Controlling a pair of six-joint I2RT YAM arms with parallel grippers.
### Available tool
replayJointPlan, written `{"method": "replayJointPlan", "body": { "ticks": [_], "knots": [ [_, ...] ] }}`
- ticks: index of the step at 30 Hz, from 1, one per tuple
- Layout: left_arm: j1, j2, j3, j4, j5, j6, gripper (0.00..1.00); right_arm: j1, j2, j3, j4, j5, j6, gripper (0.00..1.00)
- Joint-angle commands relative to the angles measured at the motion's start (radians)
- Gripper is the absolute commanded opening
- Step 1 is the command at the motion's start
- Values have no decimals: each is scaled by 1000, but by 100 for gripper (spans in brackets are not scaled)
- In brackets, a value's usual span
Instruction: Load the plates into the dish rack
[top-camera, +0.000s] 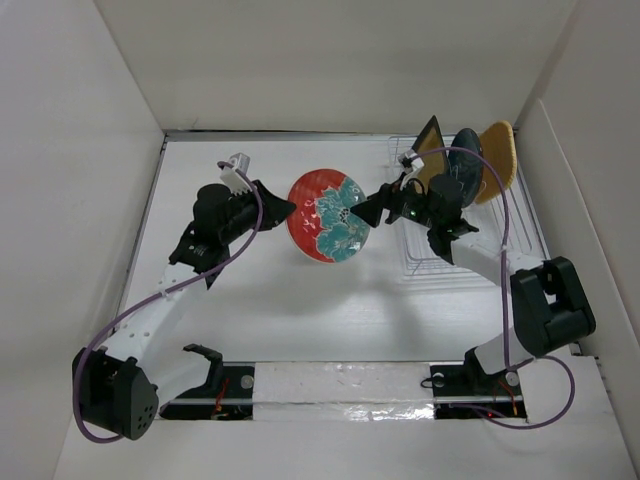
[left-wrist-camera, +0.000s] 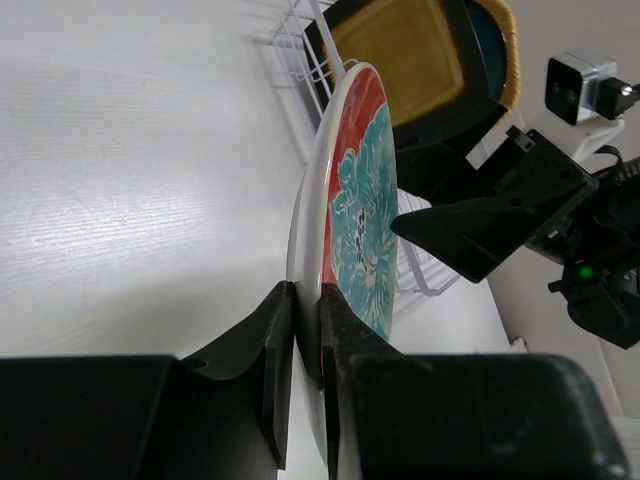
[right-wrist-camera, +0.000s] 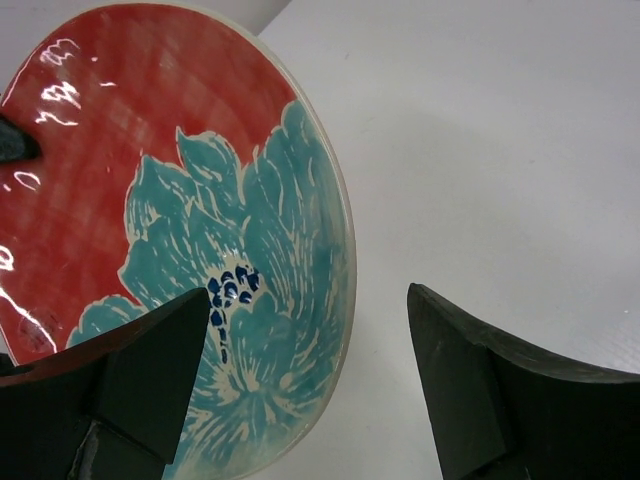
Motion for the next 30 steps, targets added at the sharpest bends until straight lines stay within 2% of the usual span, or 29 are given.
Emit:
{"method": "replayJointPlan", "body": {
  "ticks": [1, 9, 11, 14, 15, 17, 18, 20, 21, 23, 24, 26, 28, 29, 30],
  "knots": [
    [4, -67, 90, 290, 112, -79, 0, -6, 36, 12, 120, -66, 43, 83],
    [4, -57, 79, 343, 193, -109, 0, -17, 99, -3, 355, -264, 195, 76],
    [4, -64, 70, 347, 192, -110, 0, -17, 104, -8, 414, -308, 221, 72],
    [4, -71, 65, 332, 184, -92, 0, -17, 108, -24, 534, -357, 302, 45],
    [4, -76, 62, 327, 180, -89, 0, -17, 110, -28, 560, -374, 341, 32],
    [4, -93, 47, 308, 154, -69, 0, -26, 120, -34, 629, -396, 379, 20],
    [4, -96, 44, 295, 145, -61, 0, -26, 121, -37, 652, -402, 414, 8],
    [4, -109, 34, 255, 112, -47, 0, -36, 125, -43, 693, -411, 438, 0],
    [4, -114, 33, 240, 103, -26, 1, -36, 125, -44, 701, -410, 454, 0],
    [4, -129, 31, 214, 77, -6, 10, -57, 125, -46, 735, -400, 479, 0],
    [4, -136, 33, 205, 69, 17, 21, -66, 122, -51, 744, -390, 493, 0],
    [4, -160, 41, 170, 28, 40, 34, -98, 98, -73, 785, -358, 536, 0],
    [4, -178, 51, 124, -30, 77, 52, -132, 52, -84, 778, -322, 560, 0],
    [4, -183, 56, 110, -50, 89, 52, -146, 33, -86, 766, -310, 560, 0],
    [4, -188, 59, 96, -67, 102, 56, -157, 12, -84, 748, -296, 559, 0]
  ]
}}
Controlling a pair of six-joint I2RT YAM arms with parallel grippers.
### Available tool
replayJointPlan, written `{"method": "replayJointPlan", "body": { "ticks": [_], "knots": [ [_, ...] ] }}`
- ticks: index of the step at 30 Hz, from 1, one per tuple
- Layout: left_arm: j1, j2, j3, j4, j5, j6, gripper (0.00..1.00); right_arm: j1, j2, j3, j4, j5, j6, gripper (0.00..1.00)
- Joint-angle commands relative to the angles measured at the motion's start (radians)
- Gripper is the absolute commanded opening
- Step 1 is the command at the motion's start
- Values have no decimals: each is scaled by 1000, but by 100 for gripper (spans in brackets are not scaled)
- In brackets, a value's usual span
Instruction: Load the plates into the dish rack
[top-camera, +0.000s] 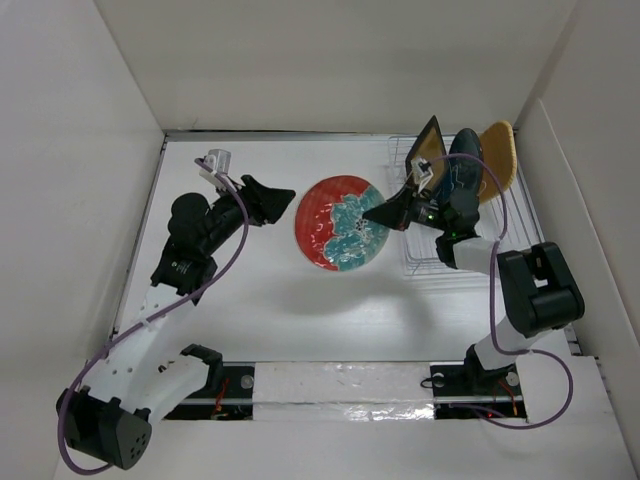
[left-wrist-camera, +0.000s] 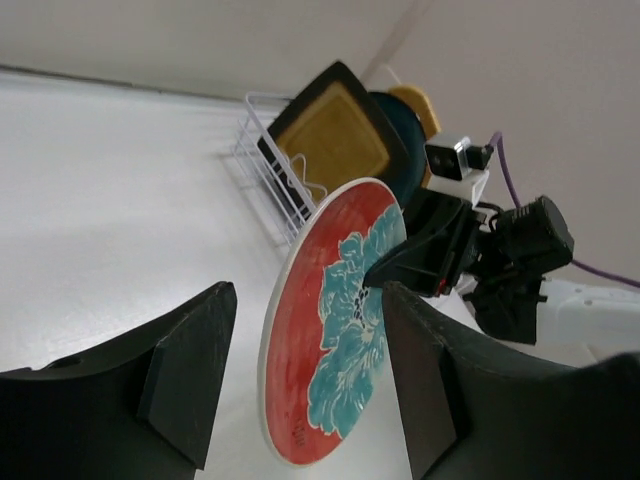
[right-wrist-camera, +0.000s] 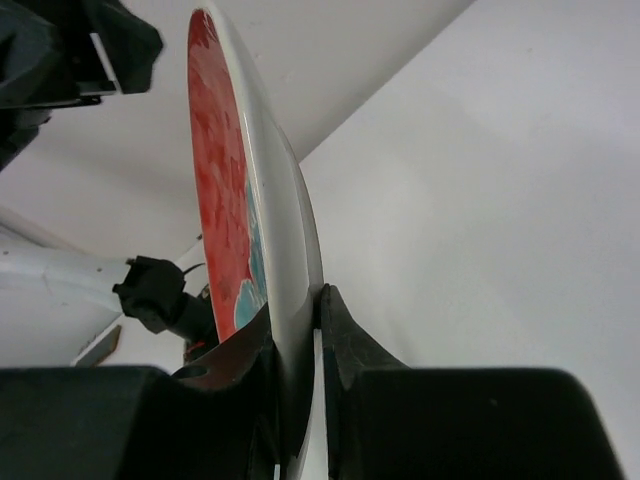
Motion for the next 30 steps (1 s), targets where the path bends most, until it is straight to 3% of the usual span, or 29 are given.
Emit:
{"method": "replayJointPlan", "body": {
  "ticks": [1, 10, 13, 14, 17, 18, 21, 30],
  "knots": [
    [-1, -41, 54, 8, -98, 63, 57, -60, -130, 27, 121, 96, 47, 0],
    [-1, -154, -36, -9, -222, 107, 65, -210, -294, 151, -211, 331, -76, 0],
    [-30, -174, -47, -14, -253, 130, 65, -211, -351, 220, -498, 562, -258, 0],
    [-41, -180, -54, -12, -271, 135, 65, -197, -386, 264, -616, 716, -303, 0],
    [-41, -188, -88, 9, -267, 124, 66, -165, -412, 328, -736, 927, -455, 0],
    [-41, -186, -97, 17, -262, 120, 66, -151, -411, 341, -750, 1043, -479, 0],
    [-41, -171, -84, 11, -230, 115, 66, -139, -382, 390, -792, 1165, -574, 0],
    [-41, -177, -88, 14, -198, 107, 67, -10, -279, 513, -816, 1414, -806, 0]
  ]
}}
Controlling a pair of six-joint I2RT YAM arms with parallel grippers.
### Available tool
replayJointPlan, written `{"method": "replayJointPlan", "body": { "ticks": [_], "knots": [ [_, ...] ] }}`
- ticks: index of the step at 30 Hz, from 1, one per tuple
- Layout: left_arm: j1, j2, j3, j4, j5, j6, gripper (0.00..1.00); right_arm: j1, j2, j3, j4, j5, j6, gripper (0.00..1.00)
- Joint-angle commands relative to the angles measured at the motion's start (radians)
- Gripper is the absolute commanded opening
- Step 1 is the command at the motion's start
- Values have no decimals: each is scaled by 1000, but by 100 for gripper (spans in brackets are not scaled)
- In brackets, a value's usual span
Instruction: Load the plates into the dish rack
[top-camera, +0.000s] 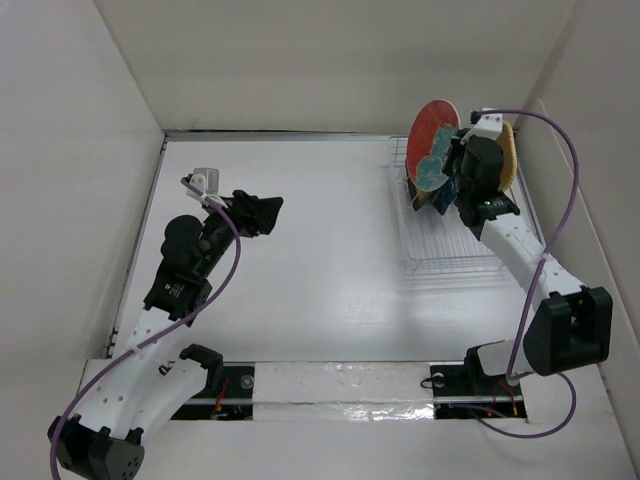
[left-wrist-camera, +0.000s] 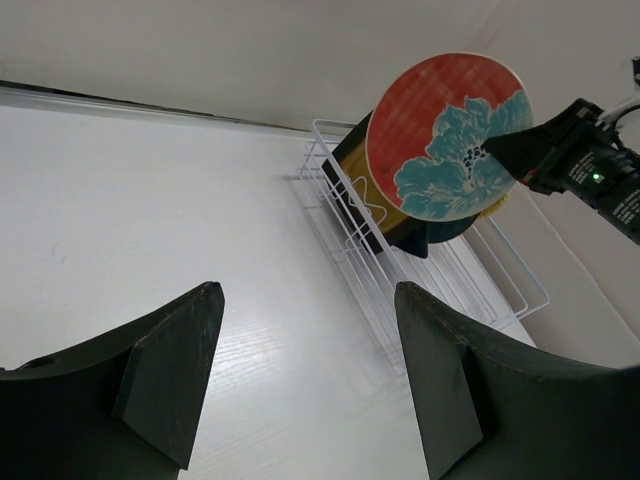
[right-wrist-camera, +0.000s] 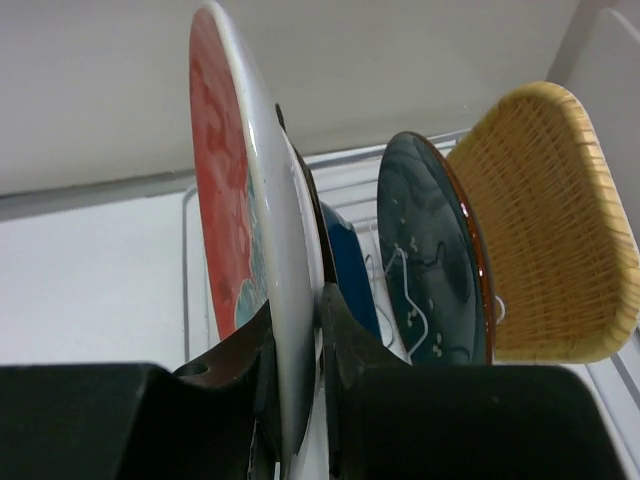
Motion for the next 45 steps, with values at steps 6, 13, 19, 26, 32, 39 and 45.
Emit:
{"method": "replayJointPlan", "body": {
  "ticks": [6, 13, 19, 26, 32, 39, 45],
  "knots": [
    [-2, -3, 0, 50, 31, 0, 66, 76, 60, 174, 183, 150, -182, 0],
    [-2, 3, 4, 44, 37, 1, 67, 118, 109, 134, 244, 236, -215, 0],
    [-2, 3, 6, 48, 41, 1, 67, 159, 89, 121, 326, 310, -246, 0],
    [-2, -1, 6, 45, 35, 6, 67, 194, 66, 85, 438, 391, -289, 0],
    [-2, -1, 4, 45, 35, 4, 66, 194, 115, 91, 422, 373, -284, 0],
    [-2, 6, 4, 47, 41, 6, 67, 175, 186, 98, 438, 368, -310, 0],
    [-2, 10, 4, 45, 38, 9, 67, 175, 222, 82, 462, 351, -324, 0]
  ]
}}
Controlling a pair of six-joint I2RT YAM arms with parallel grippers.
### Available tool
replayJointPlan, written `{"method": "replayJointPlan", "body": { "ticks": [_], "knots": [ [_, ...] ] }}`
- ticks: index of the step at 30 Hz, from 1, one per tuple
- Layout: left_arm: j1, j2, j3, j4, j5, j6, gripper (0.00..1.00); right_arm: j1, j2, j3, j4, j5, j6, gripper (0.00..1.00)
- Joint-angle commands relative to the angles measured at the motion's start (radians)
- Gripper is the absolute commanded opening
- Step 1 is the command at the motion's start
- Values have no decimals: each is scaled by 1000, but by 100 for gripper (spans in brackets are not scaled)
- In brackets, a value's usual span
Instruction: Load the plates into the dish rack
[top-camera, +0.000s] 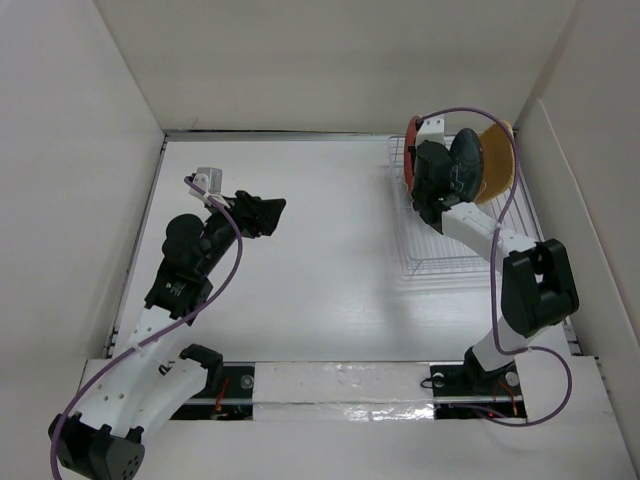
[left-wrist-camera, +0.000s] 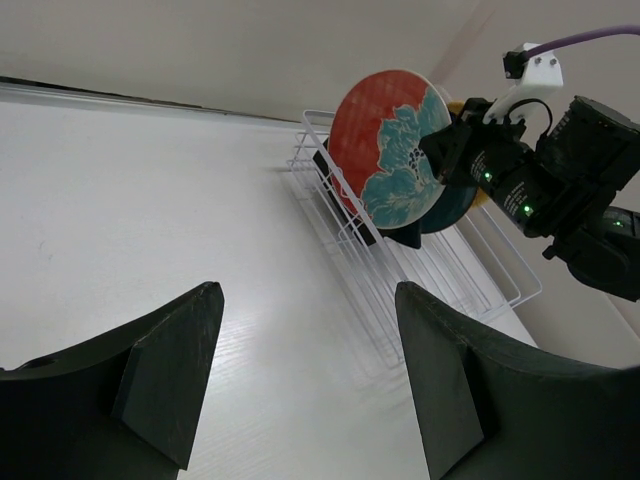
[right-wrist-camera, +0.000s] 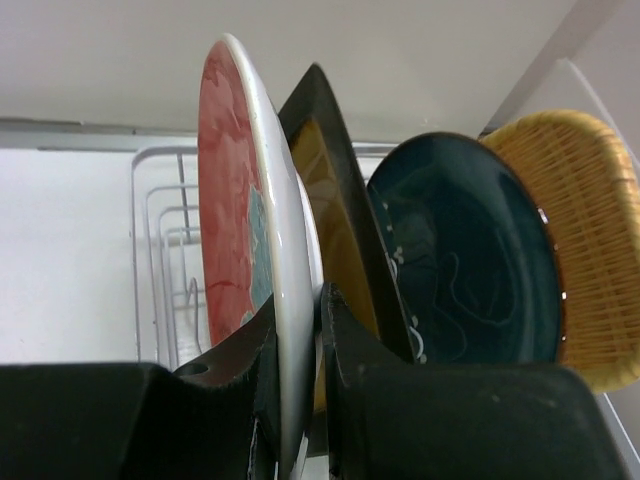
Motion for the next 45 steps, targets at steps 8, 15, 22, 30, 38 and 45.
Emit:
{"method": "replayJointPlan", "body": {
  "ticks": [8, 15, 22, 30, 38, 45],
  "knots": [
    [-2, 13, 6, 44, 16, 8, 67, 3, -12, 7, 282, 12, -5, 0],
    [-2, 13, 4, 46, 15, 5, 67, 13, 12, -39, 277, 38, 51, 0],
    [-2, 16, 4, 49, 24, 1, 67, 13, 15, -85, 287, 67, 79, 7],
    [-2, 28, 8, 46, 38, 0, 67, 22, -41, -105, 279, 92, 108, 62],
    [-2, 22, 12, 38, 15, 5, 68, 31, -213, -99, 159, 14, 220, 99],
    [-2, -1, 15, 32, -1, 14, 68, 80, -444, -149, 27, -277, 392, 97]
  ]
}}
